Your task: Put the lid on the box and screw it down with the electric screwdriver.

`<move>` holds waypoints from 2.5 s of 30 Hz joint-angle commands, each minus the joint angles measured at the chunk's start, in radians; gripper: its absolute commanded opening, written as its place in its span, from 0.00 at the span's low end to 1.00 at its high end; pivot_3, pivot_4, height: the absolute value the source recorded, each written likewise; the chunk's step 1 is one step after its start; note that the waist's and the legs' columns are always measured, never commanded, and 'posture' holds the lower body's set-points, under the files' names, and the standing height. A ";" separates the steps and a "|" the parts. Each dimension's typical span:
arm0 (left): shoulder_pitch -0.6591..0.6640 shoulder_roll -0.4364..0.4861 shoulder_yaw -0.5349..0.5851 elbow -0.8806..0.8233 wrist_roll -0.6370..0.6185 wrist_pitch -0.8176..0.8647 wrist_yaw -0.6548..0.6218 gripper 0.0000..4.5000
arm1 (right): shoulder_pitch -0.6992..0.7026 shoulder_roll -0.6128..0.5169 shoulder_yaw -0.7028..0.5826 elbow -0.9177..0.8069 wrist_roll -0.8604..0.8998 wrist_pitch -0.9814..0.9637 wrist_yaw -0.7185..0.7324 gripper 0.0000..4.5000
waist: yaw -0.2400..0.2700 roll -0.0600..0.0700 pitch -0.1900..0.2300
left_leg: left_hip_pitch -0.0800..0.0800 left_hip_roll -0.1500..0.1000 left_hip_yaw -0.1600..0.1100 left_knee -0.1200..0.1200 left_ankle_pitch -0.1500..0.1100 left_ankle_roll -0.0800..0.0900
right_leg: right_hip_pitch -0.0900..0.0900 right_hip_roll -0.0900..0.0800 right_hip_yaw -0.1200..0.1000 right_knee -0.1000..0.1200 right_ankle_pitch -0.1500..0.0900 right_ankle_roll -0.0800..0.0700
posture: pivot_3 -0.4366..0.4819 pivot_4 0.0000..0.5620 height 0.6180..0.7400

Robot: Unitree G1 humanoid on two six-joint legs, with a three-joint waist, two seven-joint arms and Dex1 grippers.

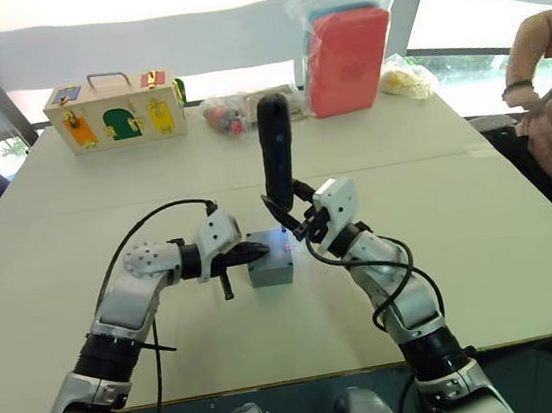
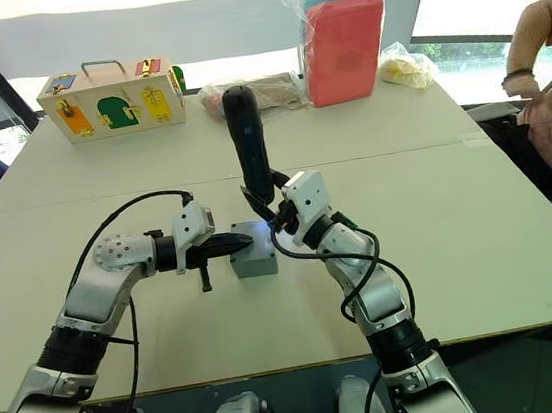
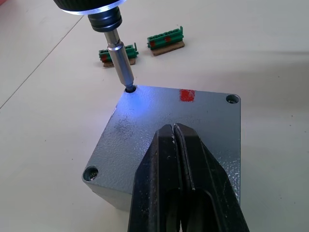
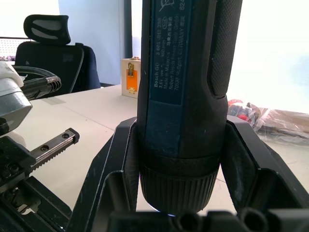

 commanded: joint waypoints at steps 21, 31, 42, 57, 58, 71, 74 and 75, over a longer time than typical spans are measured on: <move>0.030 0.020 0.019 -0.038 -0.028 0.043 -0.013 0.00 | -0.040 -0.023 -0.069 -0.171 0.101 0.042 0.027 0.41 | 0.001 0.003 0.004 | -0.006 -0.002 0.000 -0.012 0.000 -0.002 | -0.008 -0.011 -0.001 -0.006 -0.001 -0.003 | 0.48 0.27 0.92; -0.013 0.060 0.097 -0.209 -0.129 0.141 -0.028 0.00 | -0.303 -0.209 -0.423 -0.402 0.436 0.711 -0.205 0.41 | 0.002 0.006 0.015 | -0.038 -0.005 0.000 -0.010 0.007 -0.011 | -0.042 -0.011 -0.004 0.000 0.003 0.002 | 0.48 0.27 0.92; -0.029 0.159 0.186 -0.359 -0.246 0.226 -0.052 0.00 | -0.305 -0.792 -0.394 -0.294 0.497 1.339 -0.055 0.41 | -0.001 0.010 0.040 | -0.039 -0.008 -0.002 -0.007 0.005 -0.007 | -0.038 -0.008 -0.008 -0.002 0.002 0.003 | 0.48 0.27 0.92; 0.010 0.193 0.239 -0.478 -0.320 0.309 0.019 0.00 | -0.379 -0.703 -0.271 0.082 0.387 1.549 -0.076 0.41 | 0.001 0.007 0.049 | -0.039 -0.003 -0.001 0.003 0.005 -0.007 | -0.036 0.002 -0.005 0.001 0.004 0.005 | 0.48 0.27 0.92; 0.012 0.197 0.240 -0.480 -0.321 0.312 0.024 0.00 | -0.376 -0.699 -0.266 0.091 0.381 1.538 -0.075 0.41 | 0.000 0.006 0.049 | -0.039 -0.003 -0.001 0.004 0.005 -0.007 | -0.036 0.002 -0.005 0.001 0.004 0.006 | 0.48 0.27 0.92; 0.054 0.294 0.306 -0.479 -0.325 0.373 0.060 0.00 | -0.427 -0.894 -0.207 -0.090 0.418 1.362 0.162 0.98 | 0.002 0.006 0.050 | -0.039 -0.003 0.000 0.005 0.005 -0.007 | -0.036 0.002 -0.002 0.001 0.006 0.008 | 0.48 0.27 0.92; 0.076 0.329 0.333 -0.474 -0.315 0.378 0.059 0.00 | -0.428 -0.963 -0.211 -0.114 0.420 1.291 0.240 0.98 | -0.001 0.006 0.050 | -0.039 -0.003 0.000 0.004 0.005 -0.007 | -0.036 0.002 -0.002 0.001 0.006 0.008 | 0.48 0.27 0.92; 0.092 0.345 0.345 -0.474 -0.312 0.378 0.055 0.00 | -0.420 -0.994 -0.218 -0.126 0.431 1.261 0.286 0.98 | 0.000 0.006 0.050 | -0.039 -0.003 0.000 0.004 0.005 -0.007 | -0.036 0.002 -0.002 0.001 0.006 0.008 | 0.48 0.27 0.92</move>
